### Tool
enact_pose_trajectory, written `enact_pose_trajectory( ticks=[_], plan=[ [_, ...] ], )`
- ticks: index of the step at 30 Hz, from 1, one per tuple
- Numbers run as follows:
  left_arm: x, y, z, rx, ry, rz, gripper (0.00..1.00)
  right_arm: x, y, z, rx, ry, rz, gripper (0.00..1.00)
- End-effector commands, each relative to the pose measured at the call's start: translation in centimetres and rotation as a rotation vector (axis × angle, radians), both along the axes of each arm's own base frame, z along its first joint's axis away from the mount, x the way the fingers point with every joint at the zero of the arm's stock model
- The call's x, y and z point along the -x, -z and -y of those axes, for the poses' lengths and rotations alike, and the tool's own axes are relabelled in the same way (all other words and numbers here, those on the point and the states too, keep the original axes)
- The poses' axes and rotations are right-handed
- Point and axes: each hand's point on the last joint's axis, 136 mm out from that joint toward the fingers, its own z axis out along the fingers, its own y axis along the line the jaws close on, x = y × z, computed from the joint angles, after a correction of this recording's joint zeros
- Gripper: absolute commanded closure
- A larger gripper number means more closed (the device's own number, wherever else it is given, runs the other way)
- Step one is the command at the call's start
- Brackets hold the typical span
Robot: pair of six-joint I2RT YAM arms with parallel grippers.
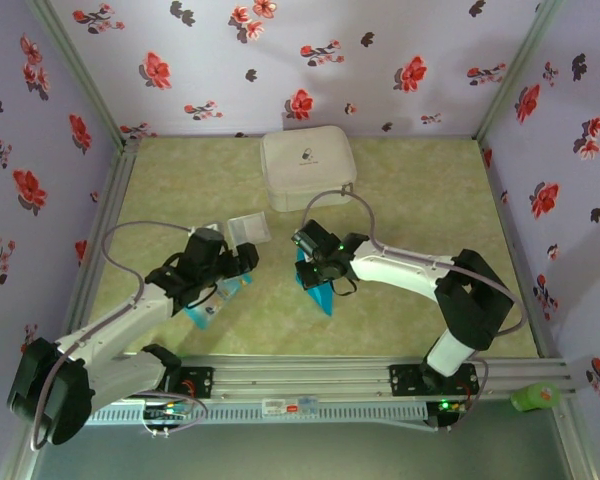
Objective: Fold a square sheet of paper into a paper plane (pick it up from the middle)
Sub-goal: Turn over the paper at the center of the table.
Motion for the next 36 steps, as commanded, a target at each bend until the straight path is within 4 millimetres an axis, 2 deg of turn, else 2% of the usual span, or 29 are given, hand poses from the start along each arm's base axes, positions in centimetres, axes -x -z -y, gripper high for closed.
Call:
enact_pose_trajectory(
  ticks=[1,3,6,8,10,12,14,17,20,26,31,36],
  plan=[
    [-0.5,-1.1,-0.3,0.041,-0.021,0.017,0.00,1.5,-0.4,-0.8,-0.048,-0.084,-0.030,0.78],
    [-0.6,-1.0,0.0,0.085,-0.011,0.006,0.00,2.1,-1.1,-1.3,-0.104,-0.093,-0.045,0.76],
    [-0.4,-1.3,1.5,0.173,0.067,0.000,0.00,2.5,-3.5,-2.3,-0.276,-0.063,-0.042,0.65],
    [-0.3,-1.9,2.7,0.221,0.129,0.013,0.00,1.7,-5.0,-1.7,-0.381,0.014,-0.008,0.59],
    [-0.2,-2.2,3.8,0.258,0.180,0.014,0.03,0.4,-5.2,0.3,-0.446,0.139,0.015,0.54],
    [-0.1,-2.2,4.7,0.284,0.224,0.000,0.11,-0.7,-4.6,2.2,-0.517,0.245,-0.010,0.57],
    [0.0,-1.8,5.7,0.309,0.258,-0.043,0.18,-1.5,-3.4,3.7,-0.587,0.343,-0.073,0.70],
    [0.2,-0.8,7.2,0.324,0.305,-0.112,0.30,-1.6,-1.6,4.7,-0.625,0.416,-0.155,0.85],
    [0.4,0.2,8.6,0.327,0.330,-0.163,0.35,-1.1,0.1,4.7,-0.603,0.425,-0.216,0.92],
    [0.7,1.3,10.8,0.311,0.369,-0.215,0.39,-0.9,2.6,4.3,-0.587,0.456,-0.288,0.97],
    [1.0,2.4,11.3,0.310,0.362,-0.259,0.39,-0.6,5.8,5.4,-0.486,0.522,-0.324,0.98],
    [1.3,3.3,11.9,0.308,0.363,-0.298,0.41,-0.9,6.5,5.2,-0.486,0.528,-0.334,0.98]
  ],
)
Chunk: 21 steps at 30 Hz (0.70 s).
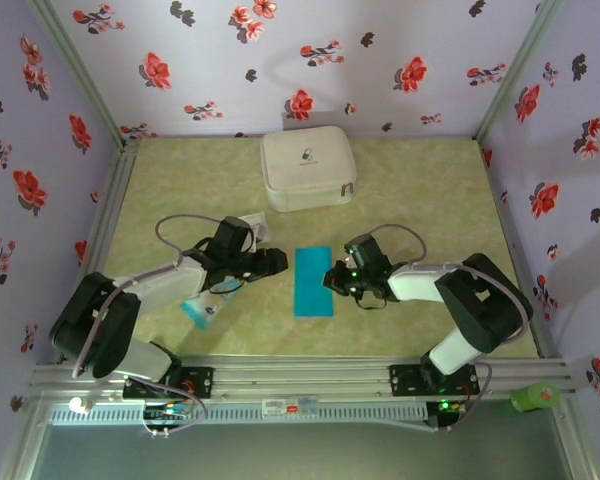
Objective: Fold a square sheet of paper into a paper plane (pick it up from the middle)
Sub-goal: Turn over the paper at the center of the table, then third fold the triangle at the center of the table.
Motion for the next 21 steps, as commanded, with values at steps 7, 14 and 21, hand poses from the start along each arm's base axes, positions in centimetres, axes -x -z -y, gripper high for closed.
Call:
enact_pose_trajectory(
  ticks=[7,14,21],
  plan=[
    [0.1,0.5,1.9,0.017,0.017,-0.058,0.47,-1.3,0.7,0.1,0.038,0.037,-0.001,0.97],
    [1.0,2.3,2.1,-0.011,-0.009,-0.175,0.58,-2.2,0.7,-0.5,0.047,0.037,0.001,0.97],
    [1.8,4.1,2.4,-0.065,0.001,-0.249,0.62,-2.1,0.8,0.0,0.064,0.047,-0.001,0.97]
  ],
)
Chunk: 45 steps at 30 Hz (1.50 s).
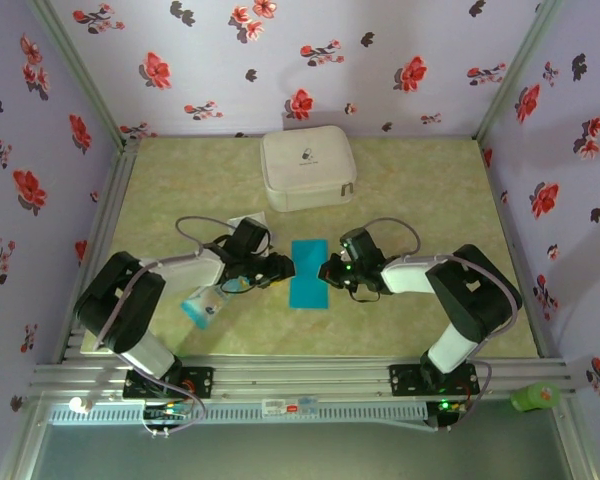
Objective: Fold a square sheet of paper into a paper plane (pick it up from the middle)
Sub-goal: Third fold the triangle at the center of the table.
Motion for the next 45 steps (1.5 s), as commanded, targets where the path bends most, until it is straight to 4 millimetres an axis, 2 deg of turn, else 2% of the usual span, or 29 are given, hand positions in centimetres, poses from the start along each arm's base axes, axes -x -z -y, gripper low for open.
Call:
enact_pose_trajectory(
  ticks=[1,9,18,29,34,39,42,45],
  plan=[
    [0.8,1.1,0.2,-0.025,0.004,-0.070,0.62,0.0,1.0,0.9,0.056,0.025,-0.023,0.97],
    [0.9,2.1,0.8,-0.034,0.026,-0.083,0.64,0.1,0.9,0.8,0.043,0.027,-0.022,0.95],
    [1.2,2.2,1.5,0.008,0.037,-0.090,0.66,0.3,1.1,0.8,0.038,0.032,-0.034,0.94],
    [1.1,2.6,1.3,0.013,0.006,-0.093,0.71,0.2,1.1,0.7,0.032,0.029,-0.034,0.92],
    [0.9,2.6,1.2,0.014,-0.009,-0.090,0.76,0.1,1.0,0.7,0.032,0.031,-0.032,0.92],
    [0.8,2.4,1.1,0.015,-0.025,-0.085,0.86,0.1,0.8,0.5,0.022,0.023,-0.024,0.89],
    [0.6,2.0,0.8,0.010,-0.041,-0.073,0.92,-0.1,0.1,0.2,0.004,0.012,-0.004,0.87],
    [0.4,1.7,0.5,0.011,-0.061,-0.064,0.97,-0.4,-1.4,-0.2,-0.022,-0.006,0.046,0.80]
  ],
)
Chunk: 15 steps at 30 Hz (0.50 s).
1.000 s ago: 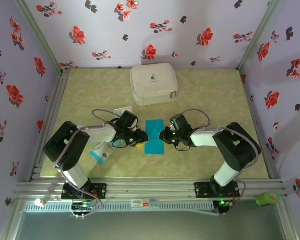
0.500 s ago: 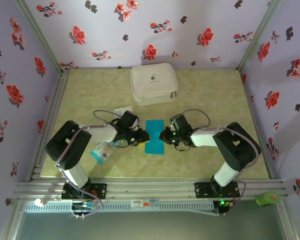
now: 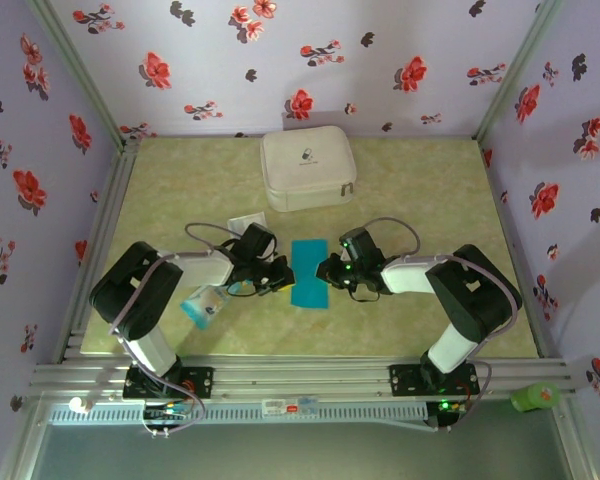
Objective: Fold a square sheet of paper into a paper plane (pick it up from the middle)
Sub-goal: Third fold the triangle at the center of the table.
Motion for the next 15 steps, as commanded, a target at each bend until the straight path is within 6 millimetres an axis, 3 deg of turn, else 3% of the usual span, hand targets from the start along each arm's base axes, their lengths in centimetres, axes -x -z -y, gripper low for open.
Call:
enact_pose_trajectory(
  ticks=[1,9,15],
  plan=[
    [-0.3,-0.8,-0.5,-0.001,-0.042,0.025,0.97,-0.3,-1.7,0.0,-0.008,-0.010,0.061,0.76],
    [-0.9,-1.8,-0.8,0.055,-0.128,0.025,0.98,0.9,-5.8,0.8,0.211,-0.164,0.382,0.61],
    [-1.0,-1.9,-1.0,0.075,-0.164,0.015,0.98,4.0,-6.7,-1.8,0.349,-0.432,0.748,0.59]
  ],
)
